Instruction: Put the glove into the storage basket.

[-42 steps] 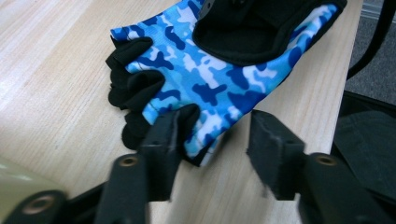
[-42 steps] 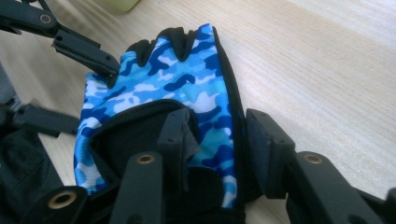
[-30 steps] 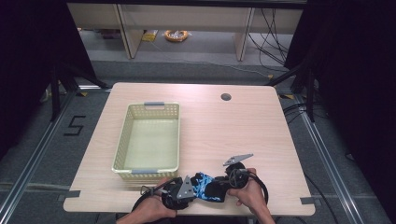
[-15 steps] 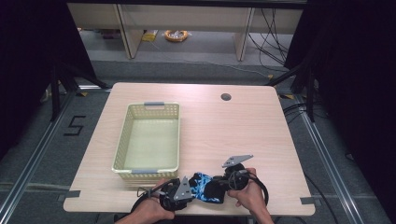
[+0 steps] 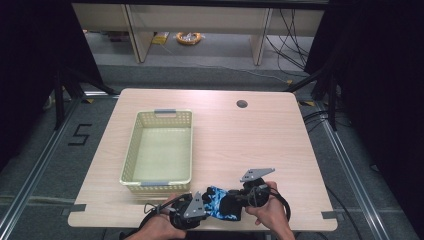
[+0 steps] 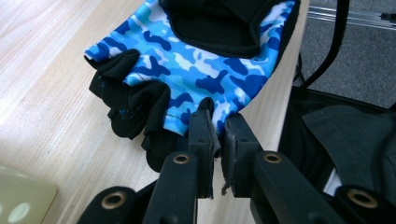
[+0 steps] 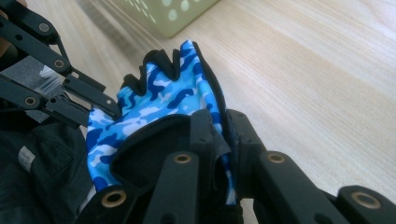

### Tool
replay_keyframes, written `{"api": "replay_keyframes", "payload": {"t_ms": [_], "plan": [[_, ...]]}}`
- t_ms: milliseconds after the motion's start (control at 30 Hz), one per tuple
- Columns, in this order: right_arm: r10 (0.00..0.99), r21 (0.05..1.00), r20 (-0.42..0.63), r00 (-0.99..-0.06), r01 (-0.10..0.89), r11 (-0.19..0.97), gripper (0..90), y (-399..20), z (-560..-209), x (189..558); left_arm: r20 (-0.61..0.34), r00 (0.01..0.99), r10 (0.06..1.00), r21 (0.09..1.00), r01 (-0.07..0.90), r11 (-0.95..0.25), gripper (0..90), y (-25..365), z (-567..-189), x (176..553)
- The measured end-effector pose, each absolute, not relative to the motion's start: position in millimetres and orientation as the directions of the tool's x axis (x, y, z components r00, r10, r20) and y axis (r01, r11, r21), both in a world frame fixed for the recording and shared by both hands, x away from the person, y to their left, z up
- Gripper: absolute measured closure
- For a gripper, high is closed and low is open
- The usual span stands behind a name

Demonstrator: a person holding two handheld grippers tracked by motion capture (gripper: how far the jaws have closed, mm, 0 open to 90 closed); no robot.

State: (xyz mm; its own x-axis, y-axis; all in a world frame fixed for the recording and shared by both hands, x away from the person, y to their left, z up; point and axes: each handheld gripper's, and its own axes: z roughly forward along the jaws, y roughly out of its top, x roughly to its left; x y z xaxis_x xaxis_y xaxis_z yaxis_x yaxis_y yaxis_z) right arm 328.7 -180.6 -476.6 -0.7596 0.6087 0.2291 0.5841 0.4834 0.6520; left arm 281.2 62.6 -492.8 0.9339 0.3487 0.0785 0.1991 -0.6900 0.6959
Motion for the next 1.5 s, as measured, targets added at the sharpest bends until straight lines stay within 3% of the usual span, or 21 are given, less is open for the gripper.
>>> {"api": "replay_keyframes", "payload": {"t_ms": [667, 1000, 1500], "plan": [[0.577, 0.683, 0.195, -0.793, 0.532, 0.500, 82.6, -164.7, -454.2, 321.9, 0.071, 0.924, 0.375, 0.732, 0.207, -0.649, 82.4, 81.1, -473.3, 273.4], [0.554, 0.713, 0.167, -0.816, 0.488, 0.503, 82.6, -161.6, -422.1, 320.5, 0.111, 0.925, 0.364, 0.744, 0.166, -0.648, 82.4, 88.8, -443.2, 272.1], [0.528, 0.737, 0.136, -0.838, 0.442, 0.511, 82.5, -148.5, -383.7, 328.4, 0.087, 0.913, 0.399, 0.770, 0.193, -0.609, 82.2, 105.1, -405.5, 279.6]]}}
